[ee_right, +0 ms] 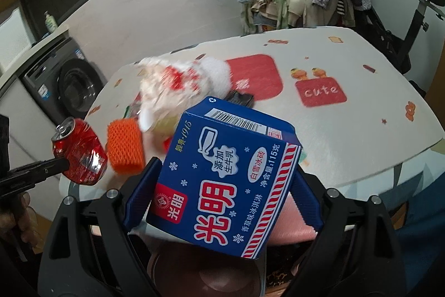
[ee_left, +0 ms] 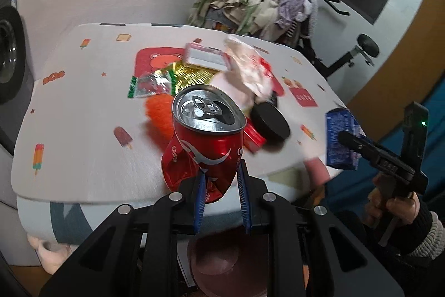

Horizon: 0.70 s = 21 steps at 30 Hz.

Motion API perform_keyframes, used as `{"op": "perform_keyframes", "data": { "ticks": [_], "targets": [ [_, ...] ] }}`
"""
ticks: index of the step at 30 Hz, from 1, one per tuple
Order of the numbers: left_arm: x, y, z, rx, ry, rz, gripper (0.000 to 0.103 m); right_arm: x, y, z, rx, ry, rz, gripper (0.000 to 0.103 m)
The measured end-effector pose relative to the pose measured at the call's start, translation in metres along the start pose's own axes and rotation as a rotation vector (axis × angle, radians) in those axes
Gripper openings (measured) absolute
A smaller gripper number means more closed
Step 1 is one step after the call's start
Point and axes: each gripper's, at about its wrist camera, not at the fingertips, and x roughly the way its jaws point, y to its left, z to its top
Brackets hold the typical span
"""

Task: Collect trash
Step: 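Lower the carton into the bin with the right tool while the left tool drops the can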

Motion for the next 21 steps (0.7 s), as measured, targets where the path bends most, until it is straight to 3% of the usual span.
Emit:
{"op": "perform_keyframes", "data": {
  "ticks": [5,12,17,21],
  "targets": [
    [-0.011,-0.016,-0.031,0.024,0.012,-0.039,0.021,-0.004,0.022,-0.041,-0.045,0.070,0.034,0.086],
    [-0.011,-0.036,-0.062,0.079,0.050,-0.084,0.021,0.009,0.038,-0.105,-0.067,0.237,0.079,0.087],
    [-0.005,-0.046,-0.078,0.122,0.076,-0.094,0.021,0.026,0.039,-0.122,-0.050,0.306,0.089,0.091],
    [0.004,-0.050,-0.089,0.166,0.105,-0.105,0.021,0.030,0.038,-0.123,-0.072,0.293,0.083,0.096]
  ]
}}
